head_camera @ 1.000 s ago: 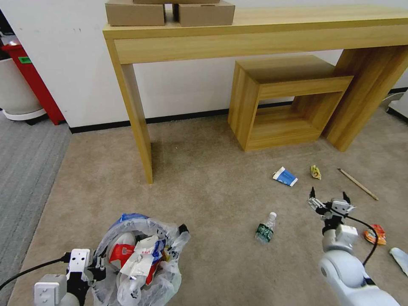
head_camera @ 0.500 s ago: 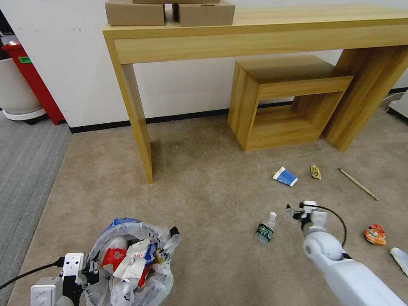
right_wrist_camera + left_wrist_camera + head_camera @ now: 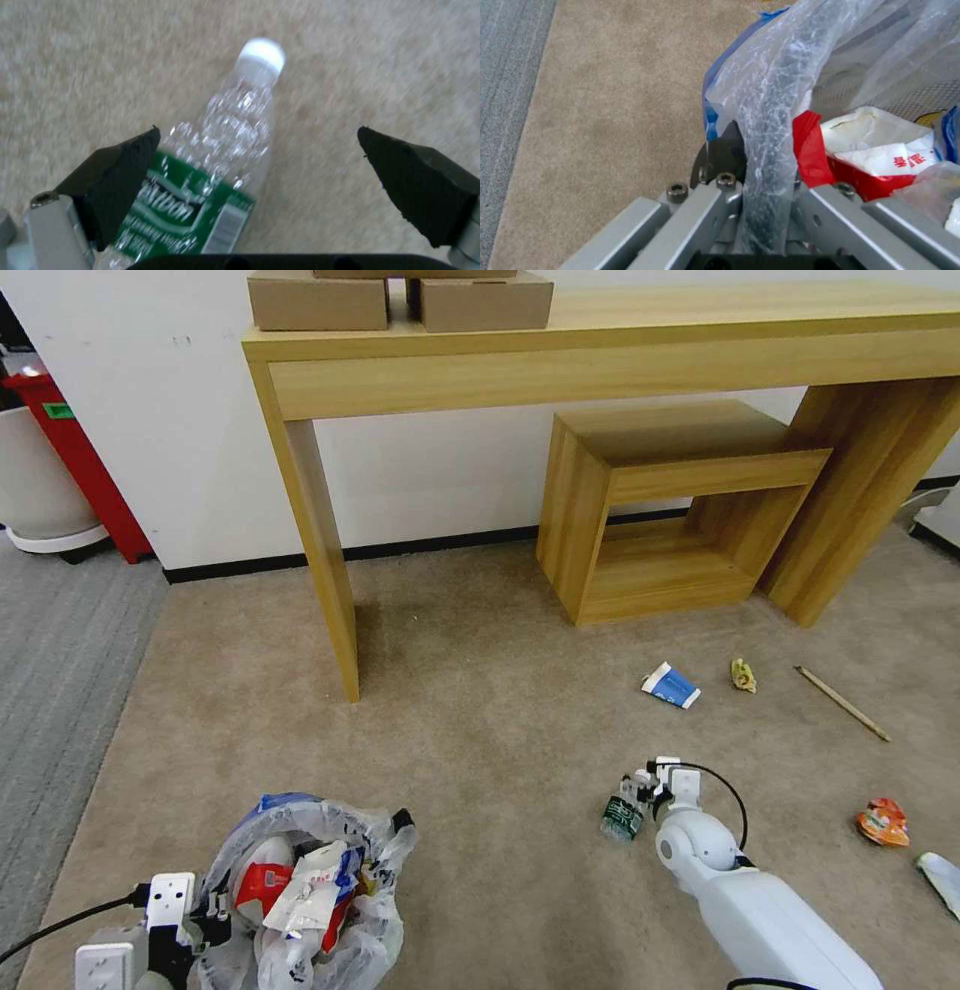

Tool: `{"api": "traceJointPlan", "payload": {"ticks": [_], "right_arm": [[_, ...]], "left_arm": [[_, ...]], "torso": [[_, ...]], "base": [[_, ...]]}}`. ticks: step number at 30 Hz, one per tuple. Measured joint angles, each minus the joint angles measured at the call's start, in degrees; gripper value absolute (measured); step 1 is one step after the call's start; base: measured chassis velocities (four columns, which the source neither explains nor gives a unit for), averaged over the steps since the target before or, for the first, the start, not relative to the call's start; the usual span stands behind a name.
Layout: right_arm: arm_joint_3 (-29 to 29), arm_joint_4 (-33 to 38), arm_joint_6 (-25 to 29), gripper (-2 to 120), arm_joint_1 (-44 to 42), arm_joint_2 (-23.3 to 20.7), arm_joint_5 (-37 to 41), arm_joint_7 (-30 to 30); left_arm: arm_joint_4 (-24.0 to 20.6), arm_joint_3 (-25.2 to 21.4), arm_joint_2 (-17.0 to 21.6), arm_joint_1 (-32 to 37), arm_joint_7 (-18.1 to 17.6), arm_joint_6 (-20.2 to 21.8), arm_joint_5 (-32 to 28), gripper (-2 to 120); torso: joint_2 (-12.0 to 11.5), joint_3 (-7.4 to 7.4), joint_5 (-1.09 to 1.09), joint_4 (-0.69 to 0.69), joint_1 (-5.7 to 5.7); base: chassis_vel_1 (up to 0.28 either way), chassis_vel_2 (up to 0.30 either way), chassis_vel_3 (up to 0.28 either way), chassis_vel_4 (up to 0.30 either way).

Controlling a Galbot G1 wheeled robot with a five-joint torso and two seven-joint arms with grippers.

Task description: Pick up the trash bin and place the garbage on the floor into it.

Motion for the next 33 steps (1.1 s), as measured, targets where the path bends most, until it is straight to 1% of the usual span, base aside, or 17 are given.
{"api": "traceJointPlan", "payload": {"ticks": [3,5,8,15,24,33], "right_arm": [[-0.2,-0.8,-0.2,100,-0.1,1.4,0.1,0.4],[-0.3,-1.0,0.0,100,-0.1,1.6,0.0,0.4],[-0.5,-2.1,1.8,100,0.0,2.7,-1.2,-0.8],[-0.4,-3.0,4.6,100,-0.3,2.5,-3.5,-2.6],[-0.1,-4.2,6.0,100,-0.8,2.3,-4.1,-3.3],[-1.0,-8.8,8.7,100,0.1,5.5,-6.2,-5.0]], "left_arm": [[0.1,0.3,-0.2,0.0,0.0,-0.1,0.0,0],[0.1,0.3,-0.2,0.1,0.0,-0.1,0.1,0],[0.2,0.6,-0.9,0.4,-0.1,-0.1,0.6,0],[-0.4,0.4,-1.6,1.3,0.0,-0.3,1.3,0],[-0.5,0.6,-1.9,1.4,0.1,-0.4,1.8,0],[-0.2,1.1,-2.3,1.3,0.3,-0.5,2.1,0]], "torso": [[0.0,0.00,-0.01,0.00,0.00],[0.0,0.00,-0.01,0.00,0.00],[0.0,-0.01,-0.01,0.01,0.00],[0.0,-0.01,-0.01,0.00,-0.01],[0.0,-0.01,-0.01,0.00,-0.01],[0.0,-0.01,-0.01,0.01,-0.01]], "base": [[0.000,0.000,0.000,0.000],[0.000,0.000,0.000,0.000],[0.000,0.000,0.000,0.000],[0.000,0.000,0.000,0.000],[0.000,0.000,0.000,0.000],[0.000,0.000,0.000,0.000]]}}
